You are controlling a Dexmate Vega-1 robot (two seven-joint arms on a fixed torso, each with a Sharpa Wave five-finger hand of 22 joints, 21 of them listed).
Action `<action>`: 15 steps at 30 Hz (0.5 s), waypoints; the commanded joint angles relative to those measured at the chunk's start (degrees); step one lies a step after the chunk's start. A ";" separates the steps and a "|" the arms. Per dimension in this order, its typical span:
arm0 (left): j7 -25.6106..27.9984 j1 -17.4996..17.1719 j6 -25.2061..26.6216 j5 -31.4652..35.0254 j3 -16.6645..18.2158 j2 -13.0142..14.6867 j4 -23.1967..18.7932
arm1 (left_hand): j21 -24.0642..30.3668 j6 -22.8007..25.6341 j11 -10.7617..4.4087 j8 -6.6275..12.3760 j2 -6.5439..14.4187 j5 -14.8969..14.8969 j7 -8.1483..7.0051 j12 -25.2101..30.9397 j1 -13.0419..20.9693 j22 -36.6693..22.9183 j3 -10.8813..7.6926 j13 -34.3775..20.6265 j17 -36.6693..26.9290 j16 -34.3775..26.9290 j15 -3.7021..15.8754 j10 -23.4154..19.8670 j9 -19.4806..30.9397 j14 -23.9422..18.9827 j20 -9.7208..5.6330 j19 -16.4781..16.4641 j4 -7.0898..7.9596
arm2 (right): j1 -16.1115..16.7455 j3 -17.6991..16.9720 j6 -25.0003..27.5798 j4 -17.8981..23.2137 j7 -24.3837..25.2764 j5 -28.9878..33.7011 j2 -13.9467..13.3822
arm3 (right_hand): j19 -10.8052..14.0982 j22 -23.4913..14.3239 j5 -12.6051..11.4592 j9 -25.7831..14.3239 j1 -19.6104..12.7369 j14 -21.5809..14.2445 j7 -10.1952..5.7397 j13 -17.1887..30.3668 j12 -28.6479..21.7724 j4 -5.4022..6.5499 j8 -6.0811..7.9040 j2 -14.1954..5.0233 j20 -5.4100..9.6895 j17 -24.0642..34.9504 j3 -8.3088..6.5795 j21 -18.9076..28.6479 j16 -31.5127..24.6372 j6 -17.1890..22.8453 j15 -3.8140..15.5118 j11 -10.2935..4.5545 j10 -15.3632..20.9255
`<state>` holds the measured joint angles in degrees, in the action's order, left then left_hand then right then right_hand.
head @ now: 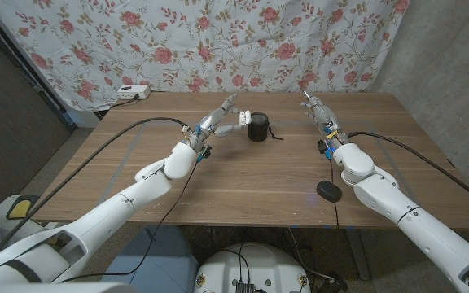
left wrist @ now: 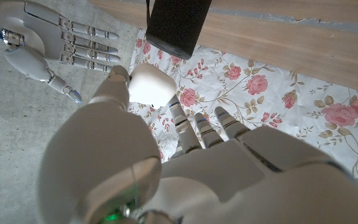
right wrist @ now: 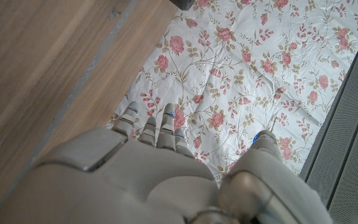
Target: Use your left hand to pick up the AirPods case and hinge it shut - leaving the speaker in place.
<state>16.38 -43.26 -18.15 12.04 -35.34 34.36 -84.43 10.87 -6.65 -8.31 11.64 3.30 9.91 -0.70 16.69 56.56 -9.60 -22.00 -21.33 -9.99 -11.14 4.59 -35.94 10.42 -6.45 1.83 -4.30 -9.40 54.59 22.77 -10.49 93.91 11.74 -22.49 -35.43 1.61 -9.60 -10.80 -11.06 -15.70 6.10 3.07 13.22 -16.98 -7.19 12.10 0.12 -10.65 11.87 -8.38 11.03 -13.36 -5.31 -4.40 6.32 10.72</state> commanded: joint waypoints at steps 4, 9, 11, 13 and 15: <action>-0.17 -1.85 0.64 -3.54 2.58 -0.38 -3.17 | -0.03 -0.17 -3.54 -0.17 0.57 0.37 0.42 -0.15 0.36 -0.17 0.07 -0.72 -0.11 0.01 0.00 -3.53 0.05 -0.21 0.21 -0.35 0.08 | 2.50 -1.21 2.98 5.62 1.20 -1.40 -1.21 | 0.49 -0.17 0.07 -0.14 -0.49 -0.08 -0.16 0.42 -0.12 -0.28 -0.09 -0.16 -0.17 0.15 -0.22 0.20 -0.23 -0.45 0.14 0.00 0.29; 0.93 -3.45 2.73 -4.99 3.64 -1.09 -5.84 | -0.03 -0.21 -3.48 -0.22 0.61 0.36 0.49 -0.26 0.48 -0.17 0.11 -0.80 -0.11 0.05 -0.02 -3.47 0.05 -0.11 0.27 -0.34 0.11 | 5.36 -2.89 3.75 10.45 0.62 -3.11 -3.49 | 0.46 -0.18 0.10 -0.15 -0.35 0.39 -0.49 0.64 0.23 -0.21 -0.36 -0.11 -0.38 0.20 -0.12 0.12 -0.05 -1.08 -0.19 0.39 -0.49; 1.53 -3.72 2.87 -5.17 3.90 -1.45 -6.30 | -0.03 -0.23 -3.50 -0.24 0.65 0.36 0.52 -0.31 0.54 -0.17 0.14 -0.85 -0.10 0.03 -0.12 -3.50 0.05 -0.17 0.30 -0.35 0.14 | 5.82 -3.36 4.03 11.14 0.25 -3.40 -4.27 | 0.30 -0.19 0.13 -0.15 -0.23 0.64 -0.66 0.77 0.51 -0.16 -0.55 -0.05 -0.60 0.24 -0.05 0.02 0.04 -1.60 -0.36 0.43 -1.15; 0.57 -4.20 3.42 -7.20 4.45 -1.53 -7.51 | -0.02 -0.19 -3.51 -0.24 0.63 0.36 0.41 -0.32 0.58 -0.17 0.17 -0.89 -0.10 0.02 0.00 -3.58 0.05 -0.20 0.21 -0.39 0.15 | 6.25 -3.90 4.27 11.50 -0.25 -4.44 -4.61 | 0.31 -0.19 0.15 -0.15 -0.14 0.79 -0.64 0.85 0.70 -0.13 -0.60 0.03 -0.70 0.26 0.02 0.01 0.10 -1.75 -0.47 0.51 -1.56; 0.92 -4.79 4.00 -7.19 4.75 -1.39 -8.73 | -0.02 -0.22 -3.47 -0.26 0.61 0.35 0.39 -0.34 0.60 -0.17 0.20 -0.91 -0.10 0.02 -0.07 -3.61 0.05 -0.21 0.20 -0.40 0.15 | 6.62 -4.22 4.51 11.89 -0.28 -4.85 -4.87 | 0.33 -0.19 0.16 -0.15 -0.08 0.85 -0.64 0.90 0.73 -0.11 -0.60 0.06 -0.77 0.27 0.06 0.01 0.11 -1.77 -0.50 0.60 -1.63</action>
<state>16.65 -45.81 -16.37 7.84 -32.42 33.55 -88.85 10.87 -6.45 -8.31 11.41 3.54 9.90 -0.51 16.27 56.80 -9.60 -21.93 -21.33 -9.98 -11.14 4.59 -35.94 10.42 -6.44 1.95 -4.42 -9.48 58.37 20.73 -7.76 101.21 12.23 -24.93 -37.70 1.81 -9.61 -10.80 -11.06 -15.70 6.43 2.34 13.96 -16.31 -7.20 11.65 0.13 -10.85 11.86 -8.39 11.03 -13.33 -6.48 -4.73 6.81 9.31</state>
